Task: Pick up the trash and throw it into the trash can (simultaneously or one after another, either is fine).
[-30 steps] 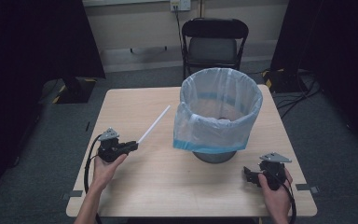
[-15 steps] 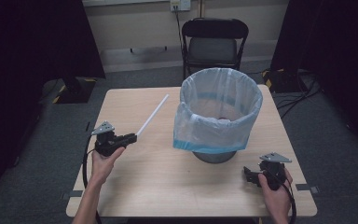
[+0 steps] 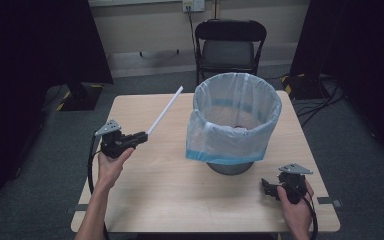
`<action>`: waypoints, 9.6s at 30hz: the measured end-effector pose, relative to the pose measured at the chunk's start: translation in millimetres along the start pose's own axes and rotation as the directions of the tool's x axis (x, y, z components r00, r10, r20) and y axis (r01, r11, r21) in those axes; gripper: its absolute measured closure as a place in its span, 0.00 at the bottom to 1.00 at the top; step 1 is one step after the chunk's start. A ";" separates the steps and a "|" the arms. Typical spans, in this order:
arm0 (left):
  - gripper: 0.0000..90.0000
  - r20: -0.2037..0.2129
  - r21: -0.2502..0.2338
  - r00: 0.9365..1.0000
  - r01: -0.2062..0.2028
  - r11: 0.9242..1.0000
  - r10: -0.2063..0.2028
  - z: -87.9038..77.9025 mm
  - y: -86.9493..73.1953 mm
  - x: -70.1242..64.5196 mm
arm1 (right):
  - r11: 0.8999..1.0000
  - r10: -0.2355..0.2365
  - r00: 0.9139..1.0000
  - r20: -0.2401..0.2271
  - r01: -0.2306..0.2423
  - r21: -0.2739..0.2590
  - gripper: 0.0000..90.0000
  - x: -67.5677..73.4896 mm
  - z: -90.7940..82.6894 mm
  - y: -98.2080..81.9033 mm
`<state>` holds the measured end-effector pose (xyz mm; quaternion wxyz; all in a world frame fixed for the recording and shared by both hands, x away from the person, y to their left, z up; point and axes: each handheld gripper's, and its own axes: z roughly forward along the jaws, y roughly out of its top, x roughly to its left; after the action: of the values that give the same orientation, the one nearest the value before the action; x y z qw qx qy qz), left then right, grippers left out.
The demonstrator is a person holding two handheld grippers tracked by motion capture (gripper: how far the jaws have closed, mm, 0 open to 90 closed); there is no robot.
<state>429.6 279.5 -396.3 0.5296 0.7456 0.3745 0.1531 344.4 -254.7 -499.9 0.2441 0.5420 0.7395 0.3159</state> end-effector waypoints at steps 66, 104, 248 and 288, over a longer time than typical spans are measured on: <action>0.89 0.140 -0.260 0.975 -0.133 0.957 0.173 3.0 144.0 -65.2 | 1.000 0.000 1.000 0.000 0.000 0.000 0.11 0.0 0.0 0.0; 0.89 0.322 -0.235 0.913 -0.181 0.955 0.252 67.5 189.7 -145.7 | 1.000 0.000 1.000 0.000 0.000 0.000 0.11 0.0 0.0 0.0; 0.18 0.049 0.028 0.994 -0.096 0.995 0.094 -35.8 29.6 -29.1 | 1.000 0.000 1.000 0.000 0.000 0.000 0.11 0.0 0.0 0.0; 0.19 -0.141 0.368 0.985 -0.042 0.929 0.100 -9.8 -117.4 -21.4 | 1.000 0.000 1.000 0.000 0.000 0.000 0.11 0.0 0.0 0.0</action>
<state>362.5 289.3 -495.0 0.3452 0.8294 0.4097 0.1584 344.4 -254.7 -499.9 0.2444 0.5419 0.7395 0.3159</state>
